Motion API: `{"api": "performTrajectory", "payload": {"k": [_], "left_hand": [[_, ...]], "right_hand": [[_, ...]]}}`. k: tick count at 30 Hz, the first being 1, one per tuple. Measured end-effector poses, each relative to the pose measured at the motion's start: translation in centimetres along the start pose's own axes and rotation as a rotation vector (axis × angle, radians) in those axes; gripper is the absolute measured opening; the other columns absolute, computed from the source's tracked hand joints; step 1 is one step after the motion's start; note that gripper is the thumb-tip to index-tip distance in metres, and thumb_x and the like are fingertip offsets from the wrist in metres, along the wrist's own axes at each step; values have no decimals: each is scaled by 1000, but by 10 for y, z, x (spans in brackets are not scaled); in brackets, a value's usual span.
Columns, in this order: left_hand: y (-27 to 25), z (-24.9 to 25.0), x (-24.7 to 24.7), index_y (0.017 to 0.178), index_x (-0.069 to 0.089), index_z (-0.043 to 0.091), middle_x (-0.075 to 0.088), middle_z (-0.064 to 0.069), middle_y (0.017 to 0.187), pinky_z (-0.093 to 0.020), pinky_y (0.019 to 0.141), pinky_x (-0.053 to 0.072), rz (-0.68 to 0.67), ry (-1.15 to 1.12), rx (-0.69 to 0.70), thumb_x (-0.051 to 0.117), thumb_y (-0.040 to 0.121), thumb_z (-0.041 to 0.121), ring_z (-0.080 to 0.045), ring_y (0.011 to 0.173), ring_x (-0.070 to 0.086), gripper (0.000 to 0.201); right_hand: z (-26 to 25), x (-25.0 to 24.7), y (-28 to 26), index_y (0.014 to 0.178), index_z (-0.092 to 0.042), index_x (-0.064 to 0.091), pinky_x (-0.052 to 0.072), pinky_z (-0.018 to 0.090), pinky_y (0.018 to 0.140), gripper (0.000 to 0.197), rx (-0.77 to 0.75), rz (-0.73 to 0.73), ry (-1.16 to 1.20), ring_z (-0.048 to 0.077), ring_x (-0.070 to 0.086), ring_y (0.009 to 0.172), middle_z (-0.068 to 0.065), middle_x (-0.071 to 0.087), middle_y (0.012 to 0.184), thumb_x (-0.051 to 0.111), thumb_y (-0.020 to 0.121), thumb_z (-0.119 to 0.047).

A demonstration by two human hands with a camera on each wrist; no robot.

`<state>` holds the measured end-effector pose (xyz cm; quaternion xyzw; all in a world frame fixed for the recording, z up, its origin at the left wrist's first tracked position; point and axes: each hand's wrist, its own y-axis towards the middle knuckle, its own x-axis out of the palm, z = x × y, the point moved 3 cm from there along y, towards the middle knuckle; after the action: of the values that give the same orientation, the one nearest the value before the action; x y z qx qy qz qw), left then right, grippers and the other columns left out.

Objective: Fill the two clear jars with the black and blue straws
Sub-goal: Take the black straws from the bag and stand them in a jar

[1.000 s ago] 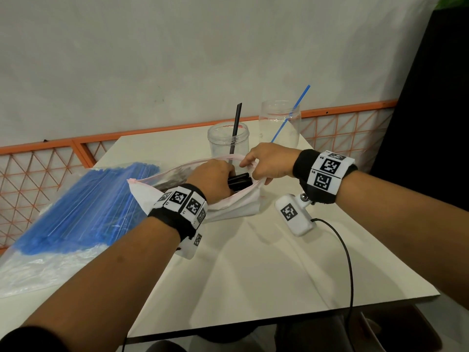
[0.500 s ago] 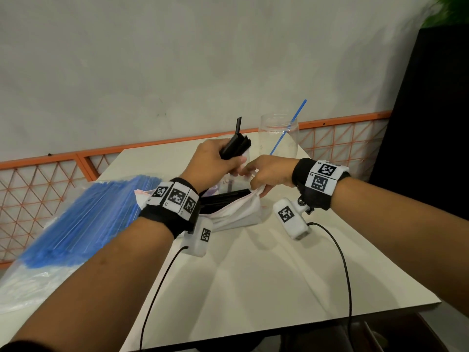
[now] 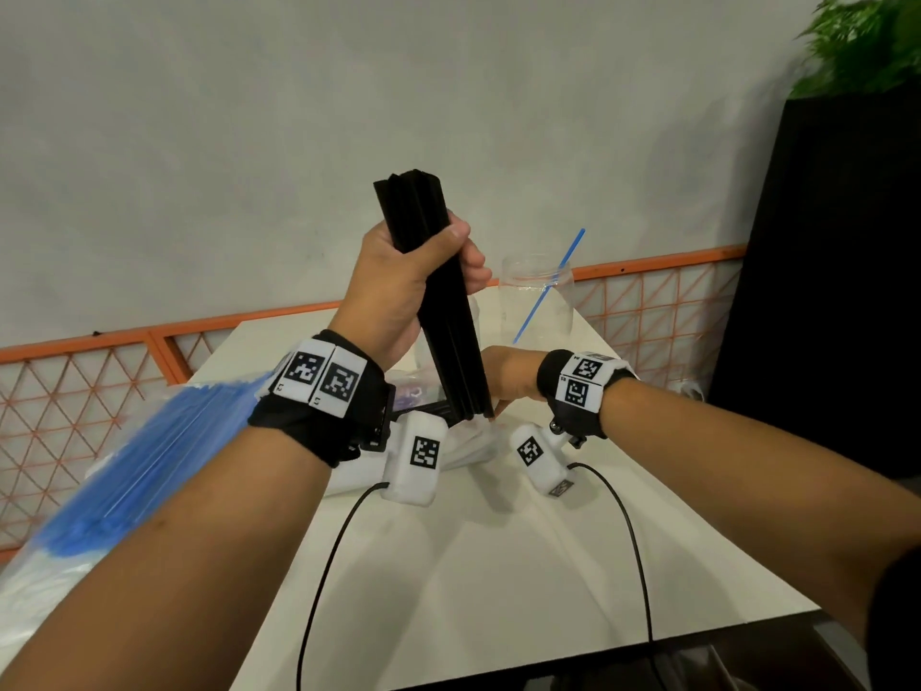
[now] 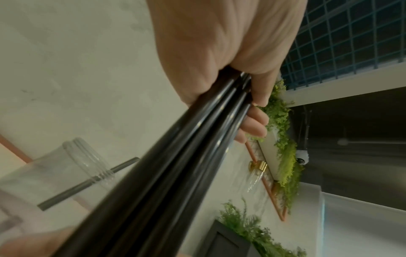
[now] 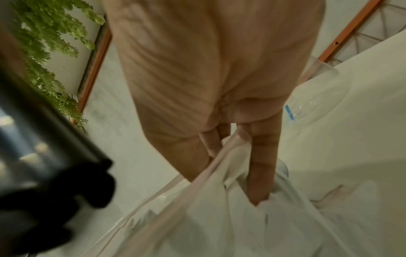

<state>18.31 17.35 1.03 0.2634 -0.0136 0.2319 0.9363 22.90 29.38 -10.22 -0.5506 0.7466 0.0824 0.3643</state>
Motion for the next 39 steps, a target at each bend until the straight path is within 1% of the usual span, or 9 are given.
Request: {"api": "performTrajectory", "payload": {"k": [7,9,11,14,19,23,27,31,39], "left_hand": [[-25,-43,5,94,59,1,66,-14,75,-39,78,58,-45,39,-101,62,92,-3,-26,71,67,4],[-35,-62,2,92,61,2,69,-13,75,-35,77,59,-32,83,-156,63,91,-4,-25,72,69,7],[-44,-81,-2,91,64,4,70,-13,75,-38,81,61,-21,109,-235,65,89,-6,-25,72,71,10],[-53,-97,-7,89,67,4,72,-15,74,-37,78,62,3,99,-287,67,86,-8,-24,70,72,13],[-57,-103,-3,88,67,1,71,-14,73,-46,88,57,-31,110,-280,65,87,-8,-27,72,69,9],[-46,-82,1,92,63,-3,69,-15,75,-41,79,60,-38,91,-208,59,91,-7,-27,70,69,6],[4,-27,-18,92,61,3,68,-11,74,-39,82,57,33,-2,13,59,91,-4,-25,73,68,7],[45,3,-33,93,61,4,67,-12,75,-48,95,53,76,48,169,58,93,-3,-28,79,67,7],[90,-30,-36,96,60,1,68,-19,85,-32,84,53,113,216,183,59,95,0,-25,84,68,2]], "right_hand": [[-2,2,2,107,-5,63,59,36,83,14,-72,7,-76,26,68,93,8,66,97,57,94,-6],[0,3,-4,91,-11,58,58,30,78,15,-96,16,-73,19,64,82,1,62,85,47,98,-3],[2,0,-6,74,-12,48,51,15,56,31,-69,49,15,9,54,63,-6,58,60,37,99,3],[2,-5,-8,61,-11,36,40,17,39,43,-64,110,-20,4,39,31,-7,37,30,24,95,11],[0,-5,-6,45,-9,43,40,15,45,47,-30,63,-118,15,43,46,6,44,46,32,86,11],[4,-11,-5,81,2,58,48,16,61,12,-63,81,-111,23,56,76,15,58,79,50,87,9],[5,-17,-3,126,-5,60,55,20,65,42,-131,56,-103,20,61,90,12,59,115,63,85,2],[4,-20,0,130,-16,60,52,14,63,50,-157,38,-124,22,63,101,8,54,130,64,83,0],[8,-23,6,132,-18,58,53,22,82,54,-186,24,-144,21,59,114,4,54,134,67,81,-2]]}}
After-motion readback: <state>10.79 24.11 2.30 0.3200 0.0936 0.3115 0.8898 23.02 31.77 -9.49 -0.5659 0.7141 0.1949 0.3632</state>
